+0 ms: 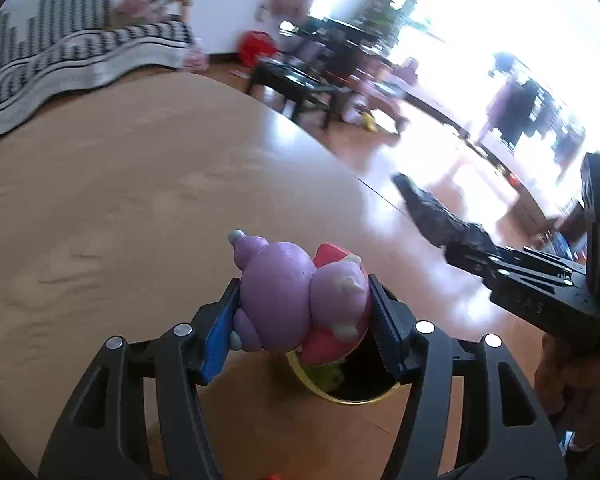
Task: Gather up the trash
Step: 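Carry the toy and wrapper over the black bin and open both tools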
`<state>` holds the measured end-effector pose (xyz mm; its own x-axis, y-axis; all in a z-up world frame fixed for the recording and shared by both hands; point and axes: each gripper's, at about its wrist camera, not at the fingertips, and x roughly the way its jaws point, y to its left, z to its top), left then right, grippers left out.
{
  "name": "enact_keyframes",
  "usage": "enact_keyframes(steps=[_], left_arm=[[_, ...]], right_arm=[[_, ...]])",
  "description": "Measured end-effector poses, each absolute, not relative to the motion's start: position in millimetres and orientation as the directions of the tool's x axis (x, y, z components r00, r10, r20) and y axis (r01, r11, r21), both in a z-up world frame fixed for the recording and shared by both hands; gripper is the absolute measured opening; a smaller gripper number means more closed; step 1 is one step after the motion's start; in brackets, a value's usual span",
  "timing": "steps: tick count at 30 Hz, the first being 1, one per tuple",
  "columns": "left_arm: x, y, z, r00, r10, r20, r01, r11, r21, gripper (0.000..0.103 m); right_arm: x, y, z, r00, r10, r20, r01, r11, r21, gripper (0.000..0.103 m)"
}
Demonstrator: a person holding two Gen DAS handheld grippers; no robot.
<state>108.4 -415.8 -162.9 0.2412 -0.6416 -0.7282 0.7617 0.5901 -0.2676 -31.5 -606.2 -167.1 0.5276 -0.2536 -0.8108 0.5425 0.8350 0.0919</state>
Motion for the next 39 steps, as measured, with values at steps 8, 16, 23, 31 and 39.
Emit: enact_keyframes(steps=[8,16,23,31,39], left_arm=[[71,-464,-223,0.122,-0.649,-0.751,0.798,0.514,-0.315,0.060],[74,-468,-253,0.111,-0.606,-0.788,0.795,0.530,-0.296,0.060],[71,-477,-259,0.100,-0.578,-0.810,0.815,0.515,-0.267,0.060],[75,-482,-259,0.102,-0.573,-0.813,0.810,0.522,-0.267,0.061],[73,-487,-259,0.106,-0.566,-0.817,0.809,0.528,-0.260,0.061]], right_arm=[[-73,-637,-221,0.467,-0.254,-0.847,0.638,0.760,0.124,0.025],[-83,-648,-259,0.435,-0.208,-0.876,0.665,0.730,0.158,0.025],[-76,-647,-274,0.419,-0.181,-0.890,0.671,0.722,0.169,0.025],[-70,-652,-276,0.417,-0.178,-0.892,0.668,0.725,0.167,0.026],[-71,-655,-275,0.419,-0.178,-0.890,0.665,0.728,0.167,0.026]])
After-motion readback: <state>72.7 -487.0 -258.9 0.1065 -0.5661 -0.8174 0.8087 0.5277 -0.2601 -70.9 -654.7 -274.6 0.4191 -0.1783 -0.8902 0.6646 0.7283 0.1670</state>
